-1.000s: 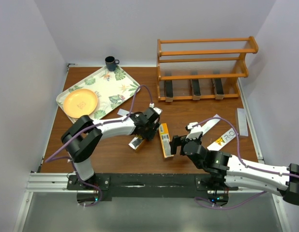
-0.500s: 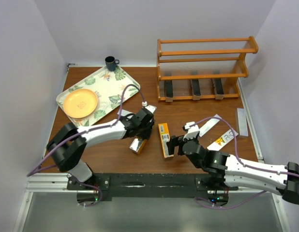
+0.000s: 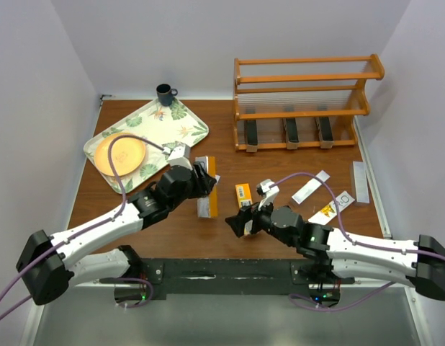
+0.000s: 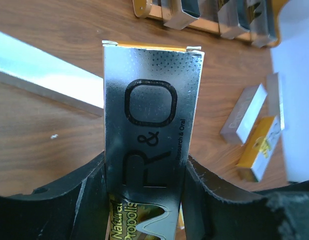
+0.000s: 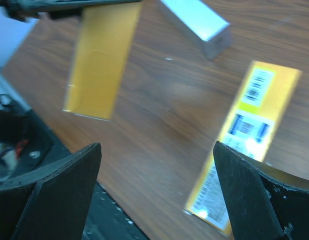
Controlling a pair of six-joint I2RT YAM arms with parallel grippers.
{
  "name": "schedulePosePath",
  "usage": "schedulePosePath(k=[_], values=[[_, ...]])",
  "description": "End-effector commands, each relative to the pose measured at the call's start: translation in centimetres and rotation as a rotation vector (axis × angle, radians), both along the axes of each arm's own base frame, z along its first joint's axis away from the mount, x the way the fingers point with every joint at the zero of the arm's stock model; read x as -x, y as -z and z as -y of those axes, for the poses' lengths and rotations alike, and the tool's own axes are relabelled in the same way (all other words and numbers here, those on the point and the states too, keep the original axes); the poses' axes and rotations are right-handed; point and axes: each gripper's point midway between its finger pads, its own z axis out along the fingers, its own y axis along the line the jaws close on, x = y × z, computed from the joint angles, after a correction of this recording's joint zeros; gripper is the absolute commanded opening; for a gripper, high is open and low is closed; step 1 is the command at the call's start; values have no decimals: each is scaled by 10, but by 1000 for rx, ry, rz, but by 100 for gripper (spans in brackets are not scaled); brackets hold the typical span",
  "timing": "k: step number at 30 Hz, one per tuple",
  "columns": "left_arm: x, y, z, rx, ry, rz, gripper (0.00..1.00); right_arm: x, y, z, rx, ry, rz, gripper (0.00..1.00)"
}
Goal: Place and organize the toothpastes onto the shelf
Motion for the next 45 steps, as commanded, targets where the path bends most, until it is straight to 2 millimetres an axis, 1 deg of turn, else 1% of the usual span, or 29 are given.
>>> schedulePosePath(k=[1, 2, 3, 4, 5, 6, 7, 8, 12, 15, 16, 21, 24, 27, 30, 31, 32, 33, 35, 36, 37, 39, 40, 42, 43, 44, 45], values=[[-12, -31, 3, 292, -144, 29, 44, 6, -47, -38, -179, -116, 56, 98], [-11, -31, 2, 336, -161, 23, 45, 4, -58, -43, -205, -119, 69, 98], [-10, -32, 1, 357, -169, 21, 45, 5, -59, -46, -209, -125, 70, 98], [-10, -32, 1, 379, -178, 24, 45, 3, -55, -50, -197, -121, 66, 98], [-10, -37, 0, 415, -187, 27, 45, 2, -59, -54, -204, -116, 68, 98], [-10, -37, -1, 428, -191, 31, 45, -2, -58, -56, -199, -104, 70, 98], [-9, -39, -1, 444, -193, 33, 45, -4, -53, -58, -191, -93, 61, 98], [-9, -41, -2, 465, -197, 39, 44, -6, -58, -61, -209, -85, 65, 98], [-9, -44, -2, 503, -205, 43, 44, -19, -54, -66, -195, -25, 57, 98], [-8, -46, -3, 537, -208, 48, 44, -24, -51, -72, -183, -10, 61, 98], [-8, -46, -4, 544, -212, 52, 44, -25, -55, -74, -201, -9, 69, 96], [-7, -50, -7, 593, -226, 61, 43, -31, -53, -80, -208, 9, 81, 90], [-7, -50, -8, 618, -232, 66, 43, -34, -54, -81, -213, 16, 96, 85], [-7, -50, -7, 627, -230, 65, 43, -35, -56, -82, -220, 15, 111, 78], [-6, -48, -7, 638, -231, 58, 43, -34, -57, -85, -213, 0, 122, 66], [-5, -48, -7, 648, -230, 58, 43, -35, -55, -86, -201, -2, 122, 59], [-5, -49, -7, 659, -227, 58, 43, -34, -55, -86, -203, -4, 122, 55], [-5, -50, -7, 666, -227, 63, 43, -34, -55, -87, -202, -9, 122, 46], [-4, -53, -7, 668, -220, 73, 46, -34, -55, -85, -196, -9, 129, 38], [-4, -54, -7, 664, -217, 77, 49, -34, -55, -84, -193, -10, 132, 30], [-4, -54, -8, 656, -216, 80, 55, -33, -54, -82, -179, -10, 136, 27], [-4, -54, -10, 644, -217, 90, 63, -32, -57, -79, -174, -14, 146, 19], [-4, -53, -12, 634, -222, 95, 71, -32, -55, -76, -151, -13, 151, 18], [-4, -56, -15, 617, -223, 117, 79, -33, -61, -70, -146, -2, 165, 17], [-5, -57, -18, 601, -234, 128, 85, -32, -57, -66, -117, -7, 165, 17], [-5, -61, -22, 579, -234, 150, 88, -34, -57, -62, -101, 8, 172, 17], [-5, -63, -26, 563, -243, 161, 90, -35, -62, -56, -89, 16, 192, 17]])
